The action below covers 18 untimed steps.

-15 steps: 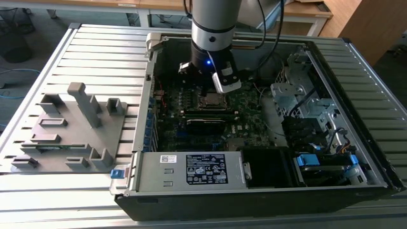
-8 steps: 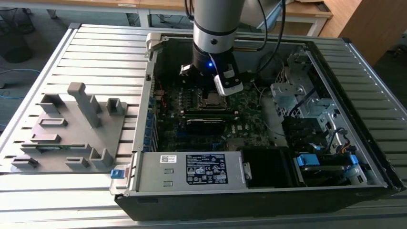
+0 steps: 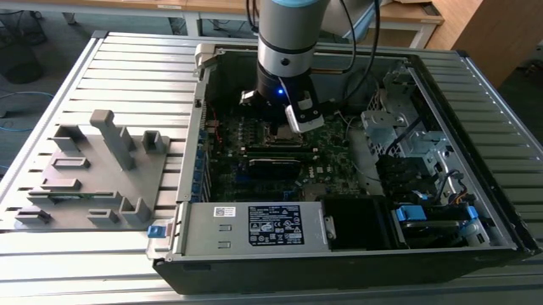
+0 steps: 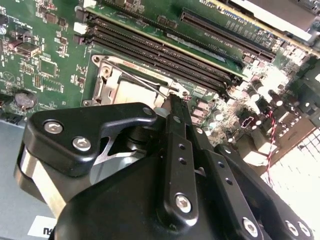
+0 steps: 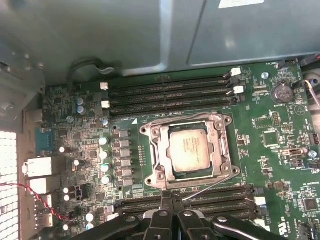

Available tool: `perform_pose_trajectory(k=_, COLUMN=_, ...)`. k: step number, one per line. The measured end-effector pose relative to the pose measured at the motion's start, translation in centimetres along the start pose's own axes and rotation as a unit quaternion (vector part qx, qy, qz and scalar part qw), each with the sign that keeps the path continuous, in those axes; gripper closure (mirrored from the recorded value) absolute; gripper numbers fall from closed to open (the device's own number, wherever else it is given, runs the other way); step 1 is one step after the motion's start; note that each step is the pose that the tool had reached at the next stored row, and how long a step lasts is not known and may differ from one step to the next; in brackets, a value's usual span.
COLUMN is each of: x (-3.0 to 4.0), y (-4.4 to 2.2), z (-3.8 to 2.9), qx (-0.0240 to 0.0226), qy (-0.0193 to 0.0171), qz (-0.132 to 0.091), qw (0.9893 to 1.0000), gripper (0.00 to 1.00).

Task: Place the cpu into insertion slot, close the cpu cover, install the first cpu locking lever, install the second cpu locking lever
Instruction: 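Install the second cpu locking lever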

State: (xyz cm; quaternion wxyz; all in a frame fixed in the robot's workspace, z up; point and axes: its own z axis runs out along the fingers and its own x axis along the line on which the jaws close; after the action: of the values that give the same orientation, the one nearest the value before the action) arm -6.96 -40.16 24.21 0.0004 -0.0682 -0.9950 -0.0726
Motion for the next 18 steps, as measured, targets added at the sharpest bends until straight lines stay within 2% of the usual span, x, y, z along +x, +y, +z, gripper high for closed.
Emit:
perform_pose_trajectory(k=10, x=0.01, y=-0.37, z=1.18, qx=0.0009, qy=-0.0001, qz=0.0, qw=1.0, gripper=0.9)
perform_pose_trajectory(k=18, x=0.7, y=-0.66, z=2.13, qx=0.0014, qy=-0.0004, qz=0.001, qw=1.0, gripper=0.9)
